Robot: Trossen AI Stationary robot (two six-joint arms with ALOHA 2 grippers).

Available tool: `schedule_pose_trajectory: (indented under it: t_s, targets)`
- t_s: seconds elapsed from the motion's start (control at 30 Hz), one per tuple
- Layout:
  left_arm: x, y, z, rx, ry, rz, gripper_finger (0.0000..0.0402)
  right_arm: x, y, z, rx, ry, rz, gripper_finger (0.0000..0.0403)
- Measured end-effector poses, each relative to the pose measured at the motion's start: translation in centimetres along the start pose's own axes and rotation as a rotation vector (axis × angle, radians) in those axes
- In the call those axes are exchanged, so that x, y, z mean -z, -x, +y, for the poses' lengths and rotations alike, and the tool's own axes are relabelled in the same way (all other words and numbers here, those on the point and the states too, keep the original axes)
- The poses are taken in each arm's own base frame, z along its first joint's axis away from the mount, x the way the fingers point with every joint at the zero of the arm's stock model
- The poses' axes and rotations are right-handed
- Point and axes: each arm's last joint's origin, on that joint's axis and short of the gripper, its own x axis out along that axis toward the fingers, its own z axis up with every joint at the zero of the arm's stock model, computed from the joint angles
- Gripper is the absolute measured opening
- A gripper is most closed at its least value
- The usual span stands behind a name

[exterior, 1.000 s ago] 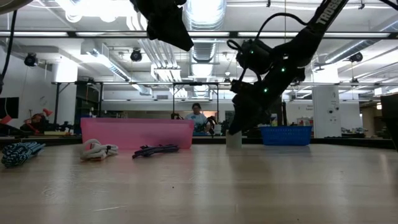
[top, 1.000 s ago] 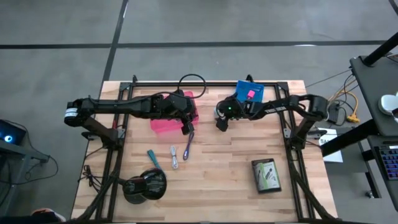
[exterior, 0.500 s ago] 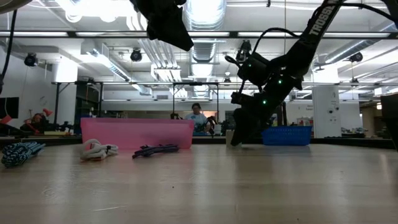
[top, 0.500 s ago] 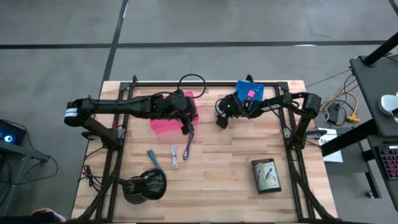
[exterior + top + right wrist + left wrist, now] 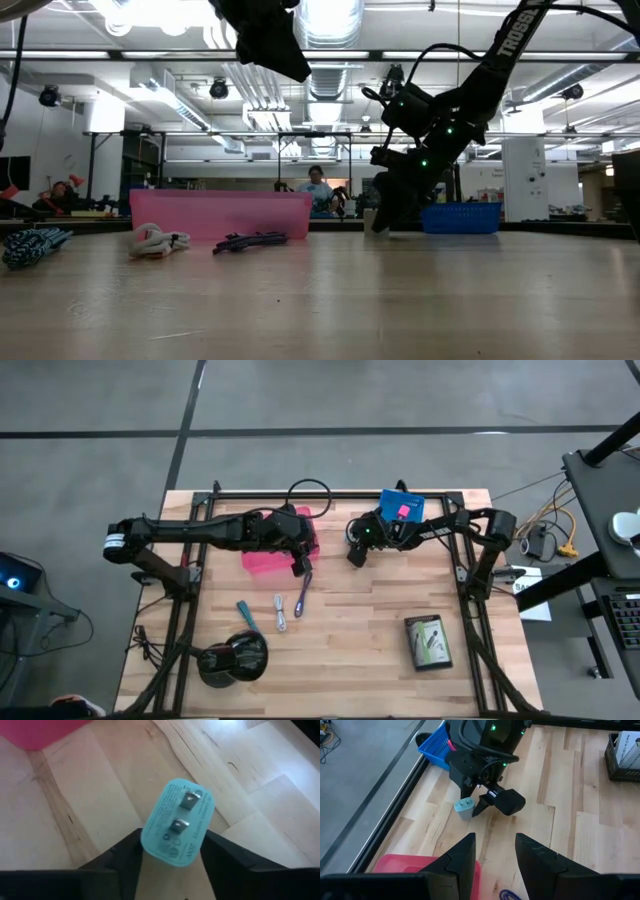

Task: Pick and place items into bin
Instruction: Put the white charger adaptor into the blue bin

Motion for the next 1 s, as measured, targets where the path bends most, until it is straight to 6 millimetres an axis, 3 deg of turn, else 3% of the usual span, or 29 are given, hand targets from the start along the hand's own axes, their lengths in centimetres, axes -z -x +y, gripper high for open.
schedule_pose_trajectory:
  t_s: [0.23, 0.43, 0.57, 0.73, 0.87, 1.0]
  targets:
    - [0.1, 0.0, 0.0, -0.001, -0.002, 0.009, 0.0123, -0.3, 0.4, 0.0, -0.002, 0.028, -0.017, 0.0101]
    - [0.1, 0.0, 0.0, -0.001, -0.002, 0.010, 0.0123, -1.3, 2.5, -0.2, -0.003, 0.053, -0.040, 0.0101]
    - [0.2, 0.0, 0.0, -0.001, -0.003, 0.018, 0.0123, -2.0, 4.9, -0.6, 0.012, 0.070, -0.046, 0.0101]
    - [0.3, 0.0, 0.0, -0.002, -0.006, 0.035, 0.0123, -2.5, 8.3, -1.8, 0.159, 0.051, -0.048, 0.0102]
    - [0.4, 0.0, 0.0, -0.002, -0.006, 0.036, 0.0123, -2.4, 10.6, -3.1, 0.206, 0.008, -0.031, 0.0102]
    - [0.4, 0.0, 0.0, -0.003, -0.005, 0.036, 0.0123, -1.3, 11.5, -4.7, 0.257, -0.064, 0.017, 0.0102]
